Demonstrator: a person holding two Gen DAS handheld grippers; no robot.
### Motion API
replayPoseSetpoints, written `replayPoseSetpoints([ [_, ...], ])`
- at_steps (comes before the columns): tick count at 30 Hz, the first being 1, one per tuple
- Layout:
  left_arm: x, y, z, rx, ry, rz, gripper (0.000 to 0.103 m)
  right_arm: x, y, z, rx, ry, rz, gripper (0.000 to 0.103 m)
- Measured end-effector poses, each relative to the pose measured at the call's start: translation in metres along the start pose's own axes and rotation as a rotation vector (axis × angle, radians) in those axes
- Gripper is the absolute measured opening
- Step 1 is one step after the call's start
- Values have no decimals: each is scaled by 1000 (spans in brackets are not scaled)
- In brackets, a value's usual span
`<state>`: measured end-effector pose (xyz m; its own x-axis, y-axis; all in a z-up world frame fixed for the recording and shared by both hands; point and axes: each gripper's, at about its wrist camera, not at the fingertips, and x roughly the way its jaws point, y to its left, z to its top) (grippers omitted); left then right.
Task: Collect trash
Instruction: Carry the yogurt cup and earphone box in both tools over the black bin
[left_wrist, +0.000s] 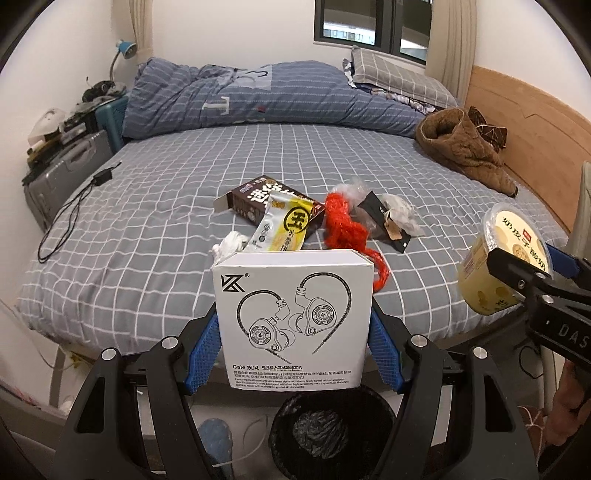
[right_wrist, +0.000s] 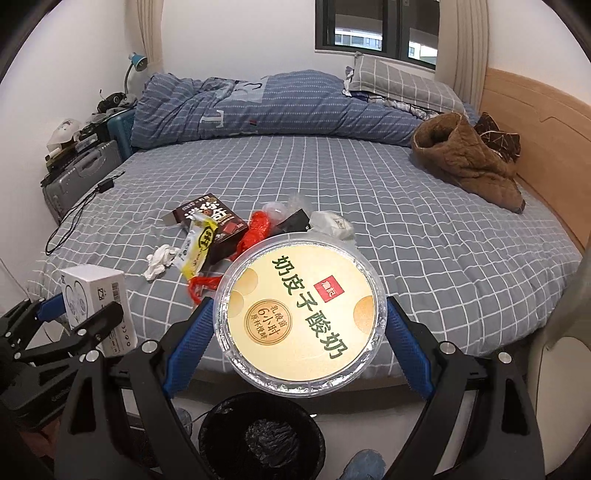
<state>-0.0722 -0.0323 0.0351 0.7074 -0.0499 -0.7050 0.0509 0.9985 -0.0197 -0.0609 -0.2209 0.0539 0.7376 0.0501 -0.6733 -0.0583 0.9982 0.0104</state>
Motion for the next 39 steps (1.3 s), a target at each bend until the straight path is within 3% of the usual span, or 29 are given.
replayPoseSetpoints([
  [16, -46, 1, -32, -34, 34, 10, 69, -47, 13, -47, -8, 1, 50, 85],
  [29, -29, 6, -82, -31, 108, 4, 69, -50, 21, -84, -26, 37, 40, 85],
  [39, 8, 1, -114, -13, 192, -11, 69, -13, 28, -124, -38, 133, 25, 85],
])
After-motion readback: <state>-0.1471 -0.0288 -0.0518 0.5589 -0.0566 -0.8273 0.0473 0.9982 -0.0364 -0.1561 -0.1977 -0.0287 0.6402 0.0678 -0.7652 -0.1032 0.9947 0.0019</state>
